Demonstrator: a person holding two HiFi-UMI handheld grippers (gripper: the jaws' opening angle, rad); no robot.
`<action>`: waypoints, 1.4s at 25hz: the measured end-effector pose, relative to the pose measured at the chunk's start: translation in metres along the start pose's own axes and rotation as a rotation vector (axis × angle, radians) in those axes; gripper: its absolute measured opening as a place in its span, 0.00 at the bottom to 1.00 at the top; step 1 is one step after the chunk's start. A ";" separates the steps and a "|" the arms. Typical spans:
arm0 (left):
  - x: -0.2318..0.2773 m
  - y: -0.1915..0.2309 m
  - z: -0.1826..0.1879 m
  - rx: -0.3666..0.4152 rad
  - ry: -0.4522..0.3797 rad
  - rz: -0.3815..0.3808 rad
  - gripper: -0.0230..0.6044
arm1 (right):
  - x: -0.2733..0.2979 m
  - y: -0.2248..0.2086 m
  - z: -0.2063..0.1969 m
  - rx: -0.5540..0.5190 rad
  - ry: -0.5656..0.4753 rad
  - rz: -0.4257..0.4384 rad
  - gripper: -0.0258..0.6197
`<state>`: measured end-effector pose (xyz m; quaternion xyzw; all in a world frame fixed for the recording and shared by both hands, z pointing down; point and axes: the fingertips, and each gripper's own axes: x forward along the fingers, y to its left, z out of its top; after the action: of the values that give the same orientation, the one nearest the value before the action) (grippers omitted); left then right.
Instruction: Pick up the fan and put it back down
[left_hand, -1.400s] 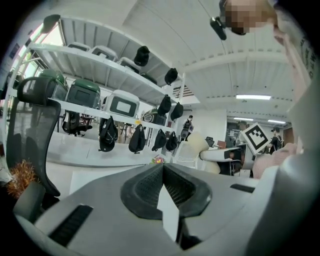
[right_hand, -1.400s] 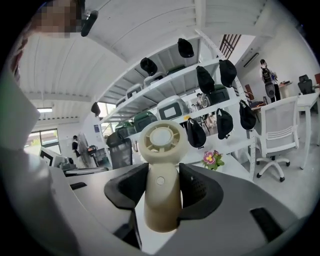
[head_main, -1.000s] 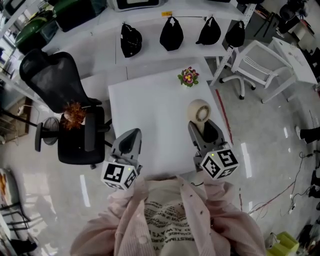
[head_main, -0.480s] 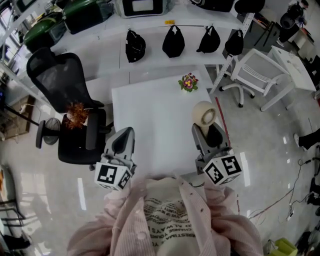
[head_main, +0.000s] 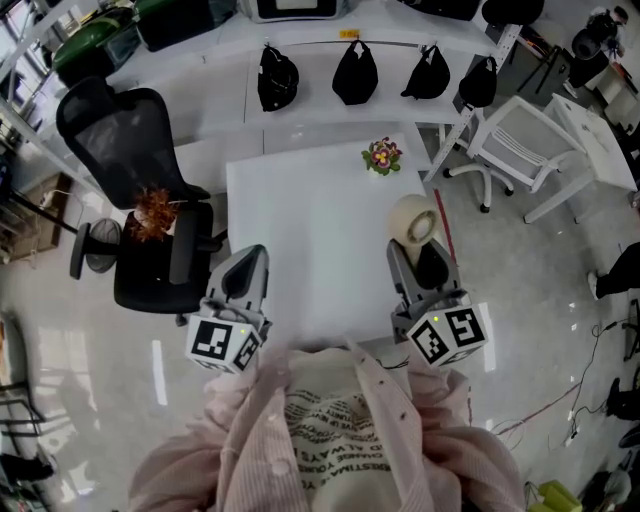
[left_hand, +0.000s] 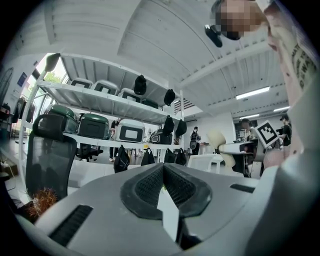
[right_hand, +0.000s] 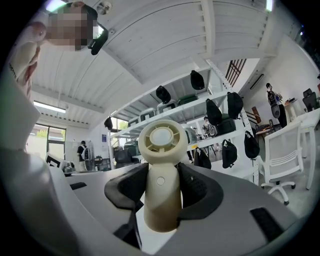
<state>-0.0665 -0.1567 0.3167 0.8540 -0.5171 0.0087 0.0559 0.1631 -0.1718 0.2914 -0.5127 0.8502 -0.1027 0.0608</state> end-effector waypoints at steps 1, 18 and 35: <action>0.000 0.000 -0.002 -0.003 0.006 0.003 0.04 | 0.001 -0.001 -0.002 0.004 0.007 0.003 0.33; 0.027 0.015 -0.061 -0.098 0.107 0.036 0.04 | 0.047 -0.012 -0.065 0.038 0.158 0.052 0.33; 0.080 0.049 -0.157 -0.231 0.301 0.018 0.04 | 0.120 -0.041 -0.176 0.073 0.380 0.013 0.33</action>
<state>-0.0654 -0.2333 0.4826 0.8263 -0.5081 0.0778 0.2301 0.1053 -0.2765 0.4726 -0.4762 0.8454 -0.2280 -0.0815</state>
